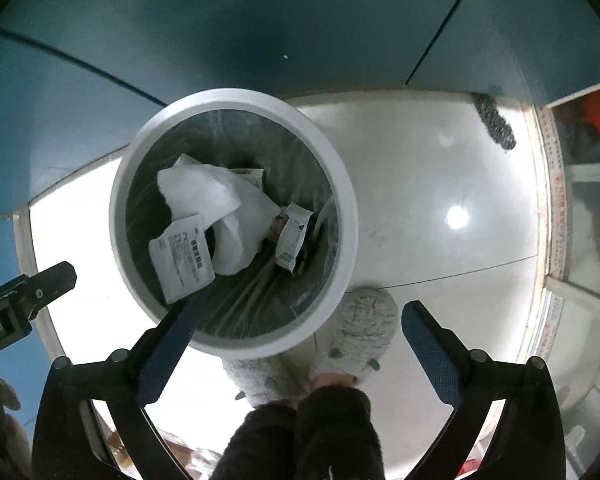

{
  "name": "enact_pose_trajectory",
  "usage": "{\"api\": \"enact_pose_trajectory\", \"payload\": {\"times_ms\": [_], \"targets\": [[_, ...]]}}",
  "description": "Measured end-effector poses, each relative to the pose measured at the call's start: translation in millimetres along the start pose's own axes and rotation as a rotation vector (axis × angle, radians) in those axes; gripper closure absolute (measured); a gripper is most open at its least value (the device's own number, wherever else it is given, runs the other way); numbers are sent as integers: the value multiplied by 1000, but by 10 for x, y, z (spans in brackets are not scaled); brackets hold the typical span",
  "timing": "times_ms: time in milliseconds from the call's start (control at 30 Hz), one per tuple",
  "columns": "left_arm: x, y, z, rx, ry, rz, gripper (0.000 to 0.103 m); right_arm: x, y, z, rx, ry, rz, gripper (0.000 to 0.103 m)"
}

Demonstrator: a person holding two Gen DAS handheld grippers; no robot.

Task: Collect trash
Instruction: 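Raise both tools back up to the red sugar bag on the counter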

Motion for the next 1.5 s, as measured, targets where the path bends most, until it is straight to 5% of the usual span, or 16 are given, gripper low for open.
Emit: {"api": "enact_pose_trajectory", "payload": {"times_ms": [333,767,1100,1333,1500], "targets": [[1290,-310,-2,-18,-17,-90,0,1197,-263,129,26,-4,-71,0],[3365,-783,39,-73,-39,-233,0,3729,-796,311,34,-5,-208,0],[4314,-1093,183,-80,-41,-302,0,5105,-1230,498,27,34,-310,0],[4870,-747,324,-58,-63,-406,0,5605,-1212,585,-25,111,-383,0],[5185,-185,393,-27,-61,-485,0,5961,-817,555,-82,182,-448,0]]}}
Point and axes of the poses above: each gripper's, at about its wrist camera, not at the fingertips, and x roughly against the way its jaws point, z to its left, y to its top, the point moved 6 cm from there along -x, roughly the way its jaws point, and after that the axes turned 2 degrees about -z, right-handed, at the moved point
